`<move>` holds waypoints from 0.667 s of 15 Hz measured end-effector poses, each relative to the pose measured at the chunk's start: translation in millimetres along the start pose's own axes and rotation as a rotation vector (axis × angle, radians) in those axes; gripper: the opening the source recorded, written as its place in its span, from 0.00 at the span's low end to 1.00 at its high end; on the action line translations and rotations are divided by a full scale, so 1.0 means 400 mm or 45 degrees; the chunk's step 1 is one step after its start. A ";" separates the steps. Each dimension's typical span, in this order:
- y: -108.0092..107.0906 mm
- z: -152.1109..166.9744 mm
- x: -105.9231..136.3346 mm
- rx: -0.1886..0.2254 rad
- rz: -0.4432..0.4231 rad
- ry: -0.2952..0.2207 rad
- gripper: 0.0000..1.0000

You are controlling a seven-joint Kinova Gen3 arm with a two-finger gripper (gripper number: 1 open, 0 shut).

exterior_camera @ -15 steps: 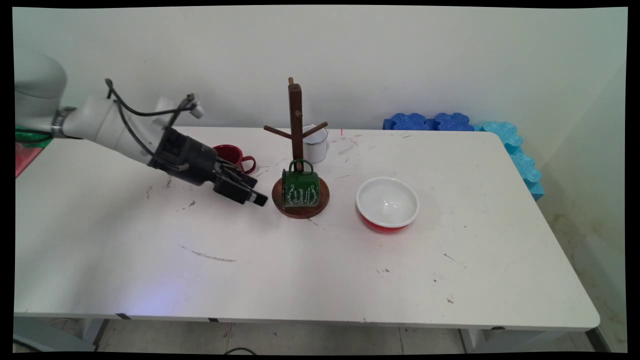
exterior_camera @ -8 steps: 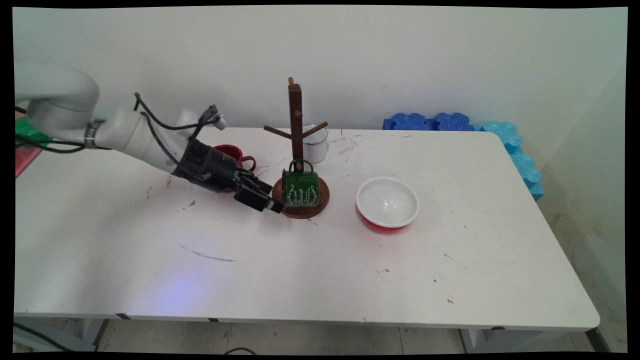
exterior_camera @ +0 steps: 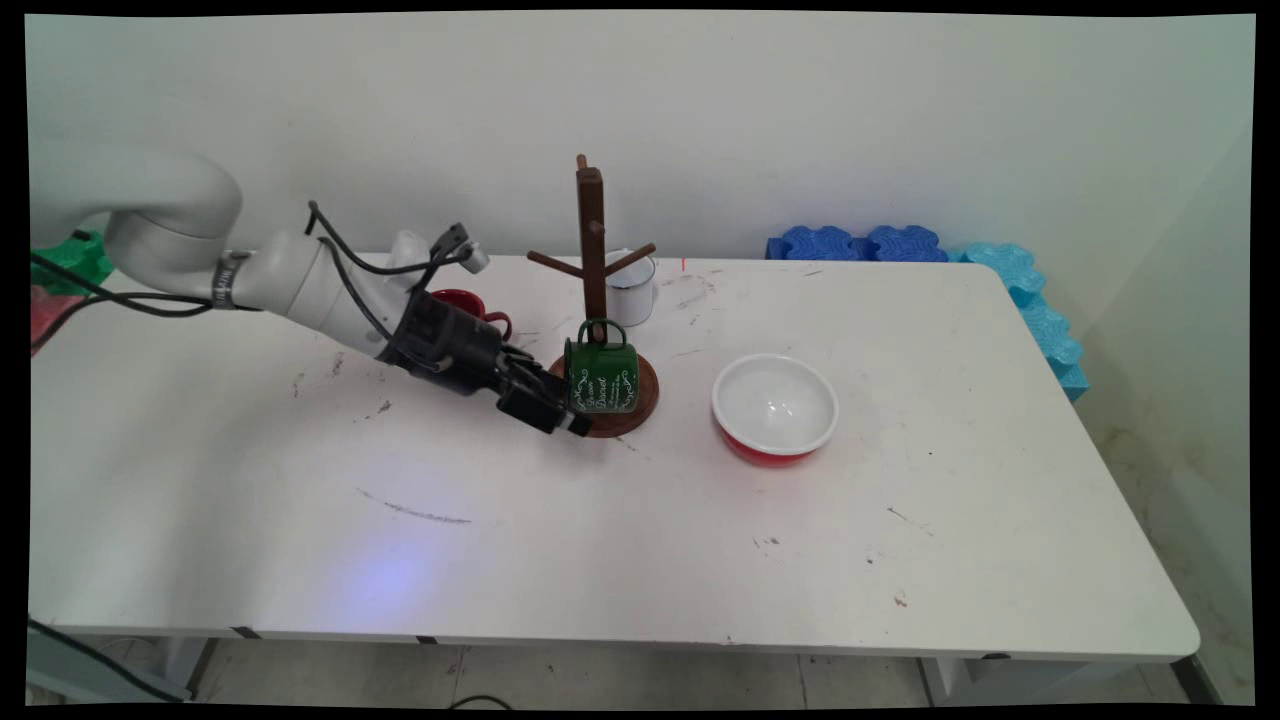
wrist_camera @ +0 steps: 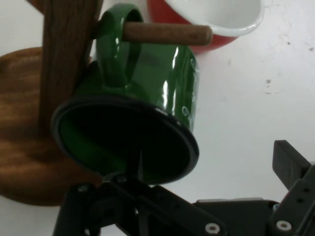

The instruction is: Pick up the green mug from the rack

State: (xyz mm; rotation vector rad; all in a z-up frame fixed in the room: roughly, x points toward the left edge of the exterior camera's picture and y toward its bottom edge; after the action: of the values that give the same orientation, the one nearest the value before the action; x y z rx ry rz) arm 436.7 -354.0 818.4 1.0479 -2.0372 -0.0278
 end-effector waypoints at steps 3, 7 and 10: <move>0.006 0.014 0.003 -0.015 0.006 0.002 1.00; 0.012 0.031 0.008 -0.027 0.022 0.004 1.00; 0.014 0.038 0.011 -0.028 0.032 0.007 1.00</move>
State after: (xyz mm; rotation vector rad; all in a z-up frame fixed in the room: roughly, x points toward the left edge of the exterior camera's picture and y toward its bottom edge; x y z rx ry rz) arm 421.4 -358.5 813.3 1.0070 -2.0404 -0.0343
